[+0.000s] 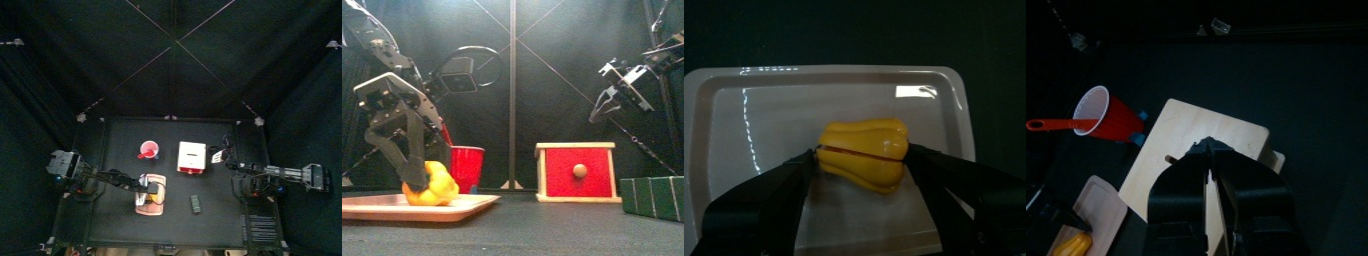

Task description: Grab squash

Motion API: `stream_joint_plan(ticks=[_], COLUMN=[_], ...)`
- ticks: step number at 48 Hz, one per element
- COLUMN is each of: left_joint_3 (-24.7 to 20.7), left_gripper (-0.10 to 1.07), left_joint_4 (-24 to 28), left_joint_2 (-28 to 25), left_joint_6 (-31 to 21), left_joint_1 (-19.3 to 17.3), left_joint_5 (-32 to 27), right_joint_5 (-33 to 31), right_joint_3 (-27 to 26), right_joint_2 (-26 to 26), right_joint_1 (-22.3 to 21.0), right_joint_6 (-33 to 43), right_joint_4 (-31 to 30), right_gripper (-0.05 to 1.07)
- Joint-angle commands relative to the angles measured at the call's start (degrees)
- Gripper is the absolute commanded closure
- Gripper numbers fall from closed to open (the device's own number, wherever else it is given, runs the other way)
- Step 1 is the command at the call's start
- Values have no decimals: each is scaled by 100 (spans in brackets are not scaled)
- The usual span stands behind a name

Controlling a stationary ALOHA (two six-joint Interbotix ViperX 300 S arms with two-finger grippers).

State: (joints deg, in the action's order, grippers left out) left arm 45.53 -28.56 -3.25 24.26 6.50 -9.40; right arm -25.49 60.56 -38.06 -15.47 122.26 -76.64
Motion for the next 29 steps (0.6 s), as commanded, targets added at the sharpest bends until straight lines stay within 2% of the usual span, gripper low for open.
stream_joint_plan(ticks=[1,29], left_joint_3=[-185,-264], left_gripper=[-3,-2], left_joint_4=[35,246], left_joint_2=[0,-35], left_joint_6=[9,18], left_joint_1=[-18,-18], left_joint_5=[-53,-97], right_joint_5=[9,9], right_joint_3=[-70,-70], right_joint_2=[-18,-18], right_joint_1=[-9,-18], right_joint_6=[-9,-9], right_joint_4=[-26,-18], right_gripper=[64,64])
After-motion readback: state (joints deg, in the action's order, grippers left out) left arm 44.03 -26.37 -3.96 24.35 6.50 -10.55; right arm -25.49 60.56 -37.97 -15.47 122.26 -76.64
